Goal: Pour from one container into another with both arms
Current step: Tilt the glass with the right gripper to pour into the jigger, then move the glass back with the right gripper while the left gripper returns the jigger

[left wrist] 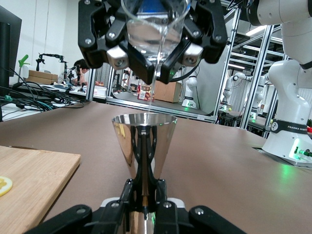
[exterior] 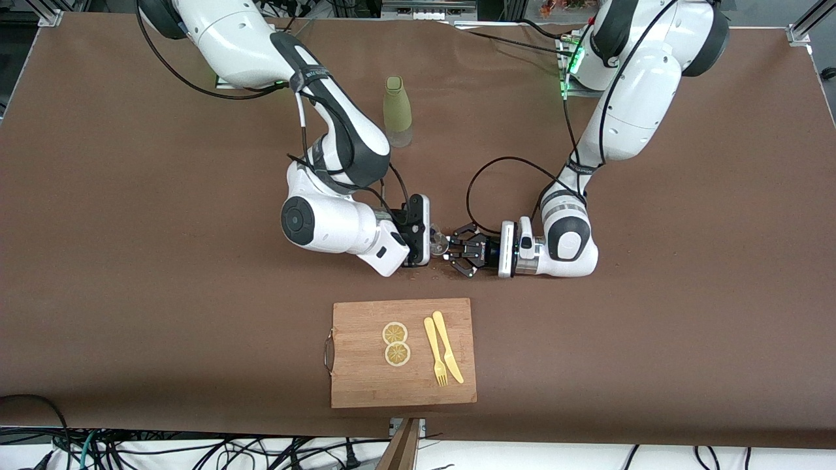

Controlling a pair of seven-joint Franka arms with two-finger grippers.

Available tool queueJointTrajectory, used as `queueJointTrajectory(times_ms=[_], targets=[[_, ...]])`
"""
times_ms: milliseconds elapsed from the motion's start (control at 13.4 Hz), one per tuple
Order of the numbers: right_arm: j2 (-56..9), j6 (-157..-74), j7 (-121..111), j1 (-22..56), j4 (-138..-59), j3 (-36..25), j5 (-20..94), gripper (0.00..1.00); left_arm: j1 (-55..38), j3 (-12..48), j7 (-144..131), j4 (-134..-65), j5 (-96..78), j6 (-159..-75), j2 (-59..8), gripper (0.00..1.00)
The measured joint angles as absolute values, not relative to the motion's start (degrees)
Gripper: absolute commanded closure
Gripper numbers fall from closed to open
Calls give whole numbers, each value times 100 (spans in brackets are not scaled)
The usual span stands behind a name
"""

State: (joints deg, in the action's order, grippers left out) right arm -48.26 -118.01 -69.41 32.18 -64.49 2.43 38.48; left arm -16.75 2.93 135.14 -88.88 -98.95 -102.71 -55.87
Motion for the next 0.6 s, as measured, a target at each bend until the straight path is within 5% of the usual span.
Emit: queueJointTrajectory(times_ms=[595], targets=[[-4646,-11742,-6975,3126,-6443,222,4448,100,-1659,195,13530,-8843,-9895,-10274,-5589,100]])
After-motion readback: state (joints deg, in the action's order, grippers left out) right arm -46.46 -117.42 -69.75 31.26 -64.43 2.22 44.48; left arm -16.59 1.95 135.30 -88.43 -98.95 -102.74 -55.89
